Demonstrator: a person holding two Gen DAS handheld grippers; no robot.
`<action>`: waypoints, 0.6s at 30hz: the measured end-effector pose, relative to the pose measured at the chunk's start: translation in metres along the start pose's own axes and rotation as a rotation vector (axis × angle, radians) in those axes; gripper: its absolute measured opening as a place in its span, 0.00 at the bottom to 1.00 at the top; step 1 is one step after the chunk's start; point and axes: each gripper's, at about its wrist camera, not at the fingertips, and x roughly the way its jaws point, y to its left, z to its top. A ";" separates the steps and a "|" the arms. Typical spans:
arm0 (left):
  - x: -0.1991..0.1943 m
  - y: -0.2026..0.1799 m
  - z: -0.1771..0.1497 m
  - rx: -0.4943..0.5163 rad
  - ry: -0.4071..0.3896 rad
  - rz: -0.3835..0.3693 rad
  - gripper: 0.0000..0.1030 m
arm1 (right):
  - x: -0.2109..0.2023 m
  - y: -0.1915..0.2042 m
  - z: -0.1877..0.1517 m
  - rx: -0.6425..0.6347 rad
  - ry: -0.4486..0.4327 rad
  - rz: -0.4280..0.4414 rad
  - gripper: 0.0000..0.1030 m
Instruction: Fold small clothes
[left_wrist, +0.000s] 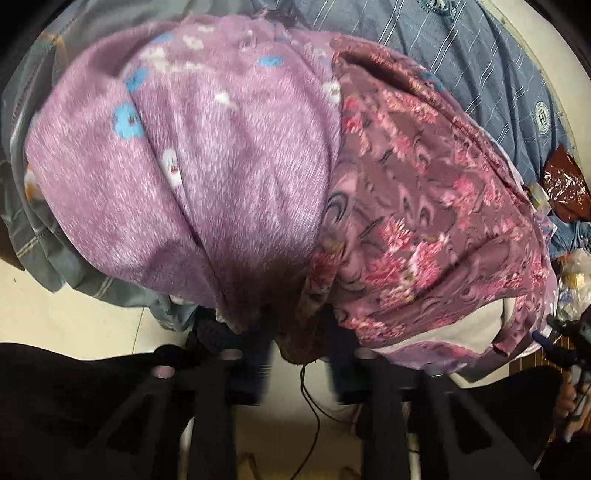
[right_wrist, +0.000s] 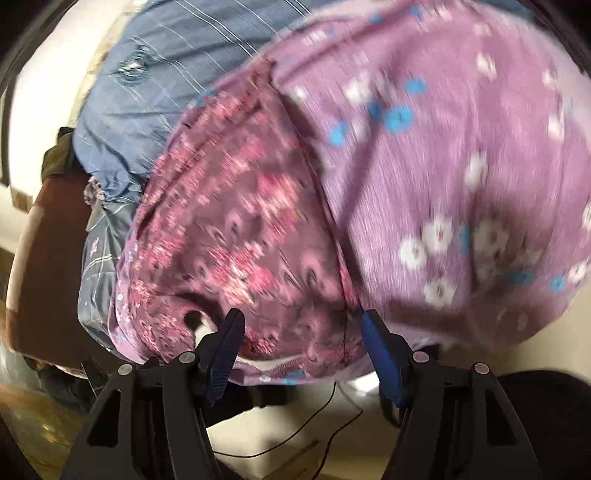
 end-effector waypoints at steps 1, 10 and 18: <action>0.001 0.003 -0.001 -0.012 0.002 -0.003 0.19 | 0.011 -0.002 -0.004 0.001 0.025 -0.012 0.66; 0.007 0.017 -0.009 -0.130 -0.039 -0.040 0.52 | 0.057 -0.005 -0.014 0.040 0.077 -0.085 0.64; 0.032 -0.011 -0.005 -0.007 -0.022 -0.011 0.50 | 0.048 0.014 -0.025 -0.117 0.086 -0.167 0.05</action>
